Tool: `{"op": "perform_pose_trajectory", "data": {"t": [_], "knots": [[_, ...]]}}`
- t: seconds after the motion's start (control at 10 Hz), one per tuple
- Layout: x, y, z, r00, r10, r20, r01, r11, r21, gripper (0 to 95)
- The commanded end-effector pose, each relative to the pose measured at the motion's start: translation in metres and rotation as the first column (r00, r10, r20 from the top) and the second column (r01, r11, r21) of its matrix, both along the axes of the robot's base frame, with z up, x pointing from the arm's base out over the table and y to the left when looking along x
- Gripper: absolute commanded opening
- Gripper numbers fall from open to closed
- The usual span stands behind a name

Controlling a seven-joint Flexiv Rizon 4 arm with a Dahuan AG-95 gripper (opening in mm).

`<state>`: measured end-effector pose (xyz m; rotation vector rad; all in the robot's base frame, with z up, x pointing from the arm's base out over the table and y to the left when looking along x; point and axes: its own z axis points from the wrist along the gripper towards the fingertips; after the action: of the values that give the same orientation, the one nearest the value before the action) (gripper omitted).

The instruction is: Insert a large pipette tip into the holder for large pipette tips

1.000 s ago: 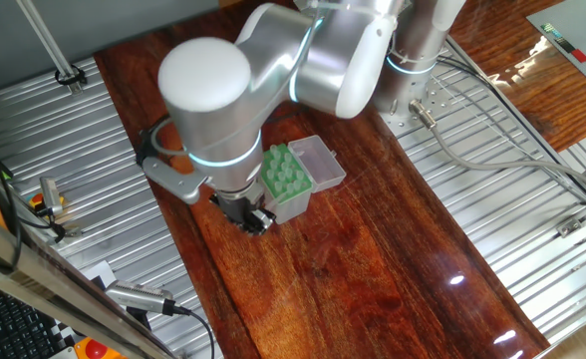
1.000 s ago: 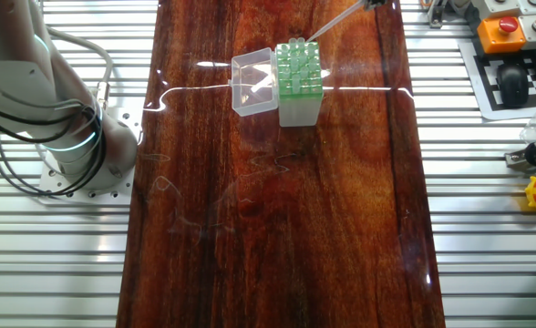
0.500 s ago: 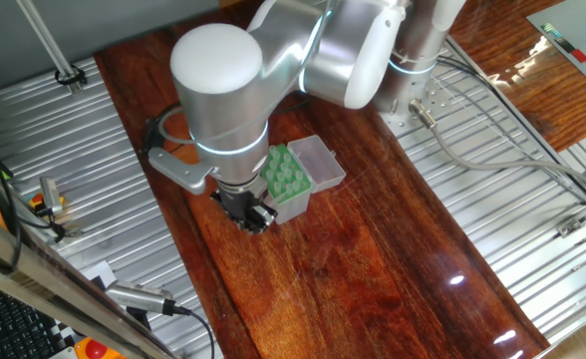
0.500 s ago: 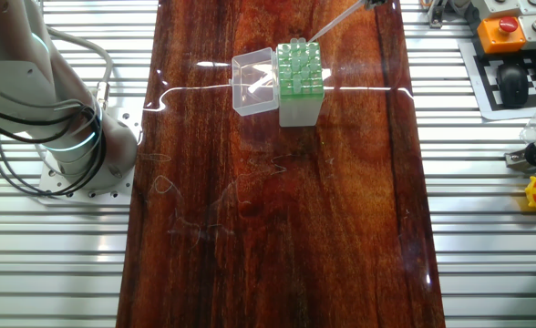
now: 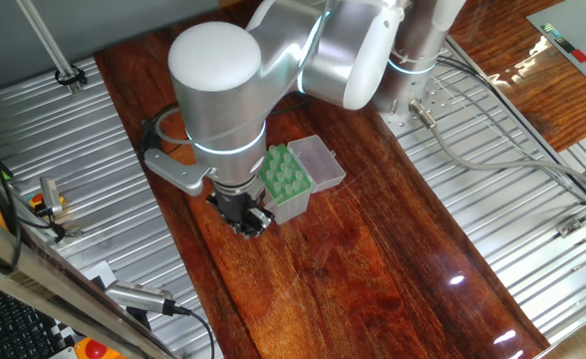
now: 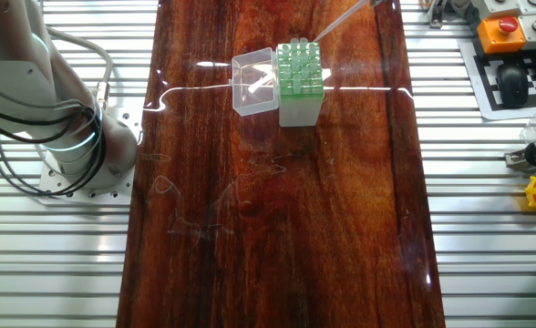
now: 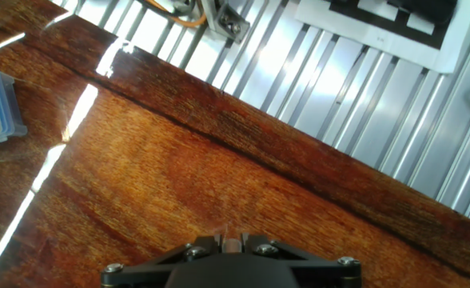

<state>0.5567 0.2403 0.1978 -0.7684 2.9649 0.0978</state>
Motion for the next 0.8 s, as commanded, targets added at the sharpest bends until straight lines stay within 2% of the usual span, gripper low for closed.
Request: {"op": "perform_pose_trajectory", "data": {"t": [0.1, 0.8], "knots": [[-0.003, -0.0024, 0.0018, 1.0, 0.007, 0.016, -0.007, 1.0, 0.001, 0.0], [-0.005, -0.0042, 0.0027, 0.999, 0.011, 0.039, -0.011, 1.0, 0.017, 0.0]]}}
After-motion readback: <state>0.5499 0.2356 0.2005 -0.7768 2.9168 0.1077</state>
